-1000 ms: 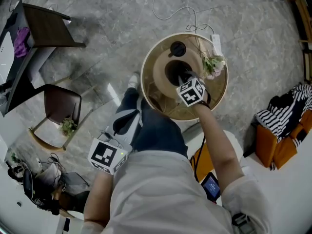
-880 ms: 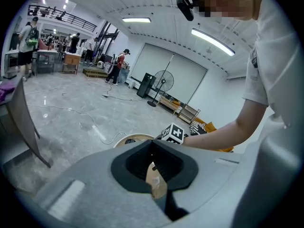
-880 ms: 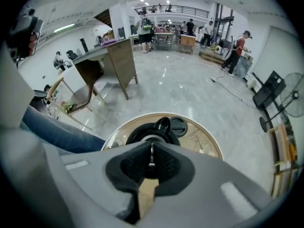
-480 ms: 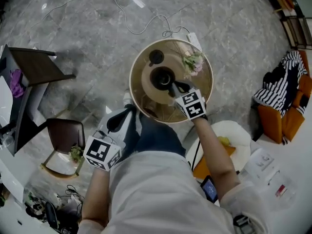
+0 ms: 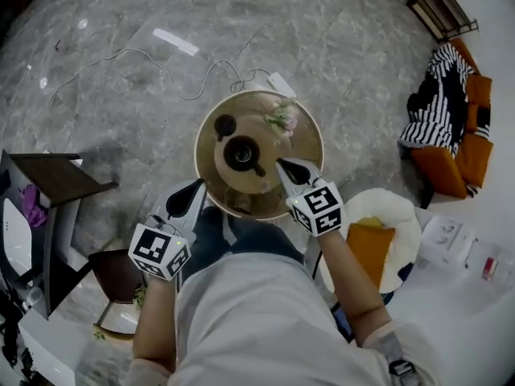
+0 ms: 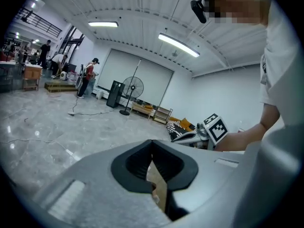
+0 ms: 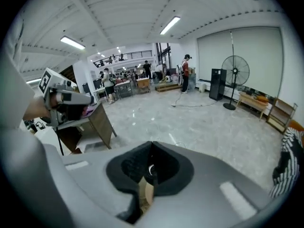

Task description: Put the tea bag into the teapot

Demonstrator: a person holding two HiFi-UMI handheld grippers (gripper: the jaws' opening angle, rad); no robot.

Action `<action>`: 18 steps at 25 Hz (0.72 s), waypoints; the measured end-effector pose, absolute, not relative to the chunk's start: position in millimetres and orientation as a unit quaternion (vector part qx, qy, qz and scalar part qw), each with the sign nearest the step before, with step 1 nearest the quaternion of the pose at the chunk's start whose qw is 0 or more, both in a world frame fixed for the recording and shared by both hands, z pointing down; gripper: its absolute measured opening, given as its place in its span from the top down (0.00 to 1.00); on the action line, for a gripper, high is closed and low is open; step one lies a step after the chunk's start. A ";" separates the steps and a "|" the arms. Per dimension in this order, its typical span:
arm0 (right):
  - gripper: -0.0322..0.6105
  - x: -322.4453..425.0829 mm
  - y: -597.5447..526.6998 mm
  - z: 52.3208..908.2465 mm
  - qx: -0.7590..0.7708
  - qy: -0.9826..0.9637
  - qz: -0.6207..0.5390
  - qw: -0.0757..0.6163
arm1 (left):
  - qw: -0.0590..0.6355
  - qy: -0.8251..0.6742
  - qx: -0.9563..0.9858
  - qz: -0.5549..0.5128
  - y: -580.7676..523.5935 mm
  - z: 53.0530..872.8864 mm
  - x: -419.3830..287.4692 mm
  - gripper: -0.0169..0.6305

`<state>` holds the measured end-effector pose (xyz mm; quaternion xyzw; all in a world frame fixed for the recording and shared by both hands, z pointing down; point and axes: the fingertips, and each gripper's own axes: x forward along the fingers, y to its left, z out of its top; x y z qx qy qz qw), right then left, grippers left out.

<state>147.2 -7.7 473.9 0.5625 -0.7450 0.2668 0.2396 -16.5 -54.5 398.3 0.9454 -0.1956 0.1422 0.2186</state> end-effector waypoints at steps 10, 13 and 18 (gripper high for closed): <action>0.95 180.6 9.6 328.8 0.656 -0.722 0.178 0.126 | 0.164 -0.134 0.973 0.093 -68.5 315.8 34.2 0.96; 0.95 192.9 16.4 298.0 0.677 -0.712 0.142 0.120 | 0.140 -0.122 0.980 0.071 -76.8 285.7 48.1 0.96; 0.95 204.4 24.4 257.0 0.703 -0.697 0.084 0.115 | 0.103 -0.104 0.988 0.040 -83.5 246.9 61.5 0.96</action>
